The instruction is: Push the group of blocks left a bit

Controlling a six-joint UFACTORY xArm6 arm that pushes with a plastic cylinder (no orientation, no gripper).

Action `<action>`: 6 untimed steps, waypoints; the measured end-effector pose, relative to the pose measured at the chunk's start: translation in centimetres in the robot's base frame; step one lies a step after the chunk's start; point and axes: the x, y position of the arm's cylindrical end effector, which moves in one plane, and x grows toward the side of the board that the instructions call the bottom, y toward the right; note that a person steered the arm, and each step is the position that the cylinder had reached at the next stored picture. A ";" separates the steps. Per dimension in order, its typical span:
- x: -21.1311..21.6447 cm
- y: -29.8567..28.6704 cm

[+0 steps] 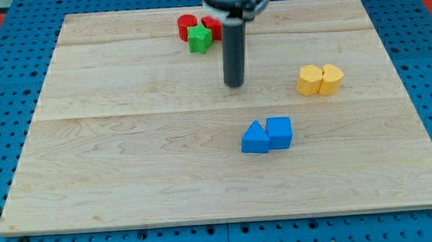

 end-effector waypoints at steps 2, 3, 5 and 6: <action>-12.1 8.7; -10.9 5.2; -8.0 2.9; -8.6 -0.3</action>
